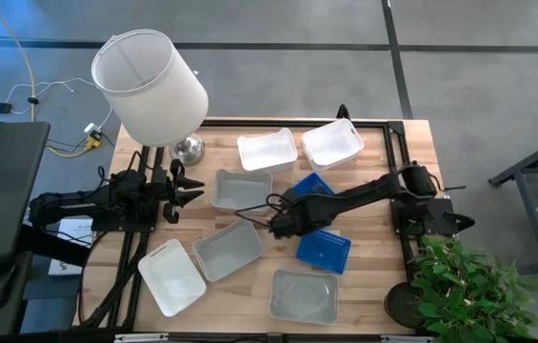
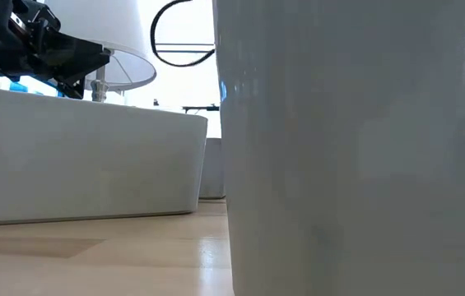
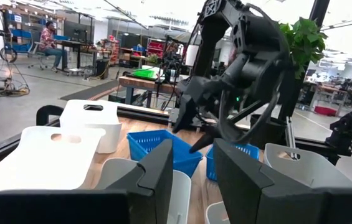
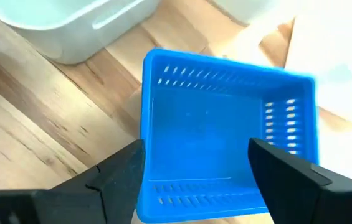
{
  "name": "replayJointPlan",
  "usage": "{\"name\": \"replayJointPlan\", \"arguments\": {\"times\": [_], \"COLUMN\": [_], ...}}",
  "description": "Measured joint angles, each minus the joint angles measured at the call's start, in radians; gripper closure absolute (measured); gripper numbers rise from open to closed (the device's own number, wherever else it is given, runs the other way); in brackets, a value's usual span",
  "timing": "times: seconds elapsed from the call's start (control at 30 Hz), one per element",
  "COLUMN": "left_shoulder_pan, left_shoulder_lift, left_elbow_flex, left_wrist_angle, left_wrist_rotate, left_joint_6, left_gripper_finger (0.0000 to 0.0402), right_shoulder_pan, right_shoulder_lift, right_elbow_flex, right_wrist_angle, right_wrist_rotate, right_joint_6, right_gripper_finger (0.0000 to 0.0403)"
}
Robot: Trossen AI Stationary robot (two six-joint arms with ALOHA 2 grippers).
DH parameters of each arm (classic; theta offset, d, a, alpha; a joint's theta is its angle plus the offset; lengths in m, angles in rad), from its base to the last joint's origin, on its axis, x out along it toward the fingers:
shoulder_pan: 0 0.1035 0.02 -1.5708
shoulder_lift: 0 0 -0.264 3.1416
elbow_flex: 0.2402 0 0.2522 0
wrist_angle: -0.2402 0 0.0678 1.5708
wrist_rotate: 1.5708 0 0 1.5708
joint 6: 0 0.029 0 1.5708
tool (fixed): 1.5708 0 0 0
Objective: Stack baskets by color
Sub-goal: Stack the top blue bin on top of the middle blue bin, then stack the bin on top of the top blue bin
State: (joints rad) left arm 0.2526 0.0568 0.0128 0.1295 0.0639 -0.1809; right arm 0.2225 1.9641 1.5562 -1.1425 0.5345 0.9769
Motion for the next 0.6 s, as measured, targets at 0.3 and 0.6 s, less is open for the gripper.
{"name": "replayJointPlan", "arguments": {"times": [0.3, 0.6], "left_shoulder_pan": [0.0, 0.0], "left_shoulder_lift": [0.0, 0.0], "left_elbow_flex": [0.0, 0.0], "left_wrist_angle": [0.0, 0.0], "left_wrist_rotate": [0.0, 0.0], "left_joint_6": [0.0, 0.0], "left_gripper_finger": [0.03, 0.03], "right_shoulder_pan": [0.039, 0.113], "right_shoulder_lift": [-0.039, -0.082], "right_elbow_flex": [0.0, 0.0], "right_wrist_angle": [-0.033, -0.32], "right_wrist_rotate": [0.046, 0.181], "right_joint_6": [-0.034, 0.097], "right_gripper_finger": [0.0154, 0.0295]}}
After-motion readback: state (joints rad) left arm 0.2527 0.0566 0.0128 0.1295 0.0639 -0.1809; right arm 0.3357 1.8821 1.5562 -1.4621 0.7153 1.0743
